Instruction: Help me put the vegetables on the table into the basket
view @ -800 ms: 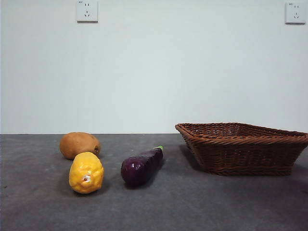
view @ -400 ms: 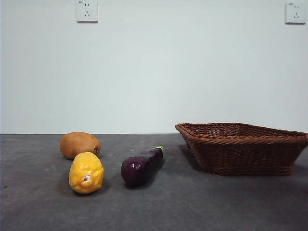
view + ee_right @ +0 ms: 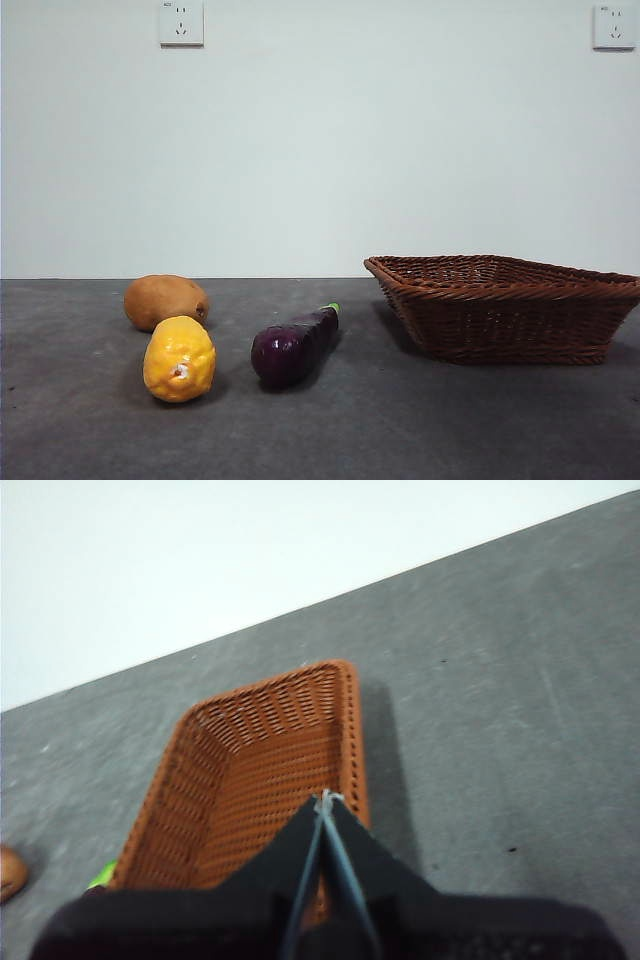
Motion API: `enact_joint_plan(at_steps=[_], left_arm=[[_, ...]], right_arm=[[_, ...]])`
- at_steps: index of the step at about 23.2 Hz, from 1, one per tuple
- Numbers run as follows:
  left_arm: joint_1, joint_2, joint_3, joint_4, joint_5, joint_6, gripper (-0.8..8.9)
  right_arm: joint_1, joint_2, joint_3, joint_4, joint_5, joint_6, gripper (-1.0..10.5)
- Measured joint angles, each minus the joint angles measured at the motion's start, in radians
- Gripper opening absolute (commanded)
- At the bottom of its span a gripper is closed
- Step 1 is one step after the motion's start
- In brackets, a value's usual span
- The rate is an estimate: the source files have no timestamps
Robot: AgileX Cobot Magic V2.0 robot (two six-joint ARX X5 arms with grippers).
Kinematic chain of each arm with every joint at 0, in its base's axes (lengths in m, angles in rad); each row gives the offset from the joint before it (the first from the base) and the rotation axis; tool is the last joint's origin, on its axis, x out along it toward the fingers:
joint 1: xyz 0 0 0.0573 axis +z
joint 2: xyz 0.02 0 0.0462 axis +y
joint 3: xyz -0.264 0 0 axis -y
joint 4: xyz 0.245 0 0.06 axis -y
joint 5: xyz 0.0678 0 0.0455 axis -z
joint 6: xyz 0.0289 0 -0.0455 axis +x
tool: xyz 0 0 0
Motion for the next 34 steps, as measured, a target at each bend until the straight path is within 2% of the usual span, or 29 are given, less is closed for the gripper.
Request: enact_joint_plan(at_steps=[5, 9, 13, 17, 22, 26, 29, 30, 31, 34], left_arm=[[0.0, 0.104, 0.085, -0.02, 0.126, -0.054, -0.04], [0.0, 0.177, 0.116, -0.029, 0.212, -0.07, -0.04], [0.0, 0.259, 0.158, -0.13, 0.348, -0.106, -0.04], [0.0, 0.323, 0.202, -0.192, 0.418, -0.115, -0.04], [0.0, 0.424, 0.258, -0.236, 0.576, -0.114, -0.04], [-0.001, 0.479, 0.284, -0.277, 0.593, -0.101, -0.04], [-0.003, 0.507, 0.284, -0.311, 0.593, -0.089, -0.04], [-0.008, 0.516, 0.284, -0.32, 0.593, -0.085, -0.04], [-0.012, 0.523, 0.284, -0.328, 0.593, -0.078, -0.04], [-0.032, 0.536, 0.284, -0.345, 0.593, -0.066, -0.04]], right_arm=[[0.0, 0.163, 0.145, -0.071, -0.065, 0.004, 0.0], [0.0, 0.262, 0.241, -0.15, -0.086, 0.007, 0.0], [0.0, 0.352, 0.345, -0.33, -0.095, 0.024, 0.0], [0.0, 0.478, 0.442, -0.455, -0.163, 0.021, 0.0], [0.0, 0.688, 0.595, -0.59, -0.198, -0.049, 0.0], [0.0, 0.845, 0.71, -0.66, -0.198, -0.135, 0.0], [0.0, 0.934, 0.781, -0.674, -0.198, -0.163, 0.0], [0.0, 0.968, 0.811, -0.688, -0.198, -0.167, 0.4], [0.0, 1.003, 0.837, -0.696, -0.198, -0.17, 1.4], [0.002, 1.107, 0.89, -0.711, -0.198, -0.172, 6.0]])
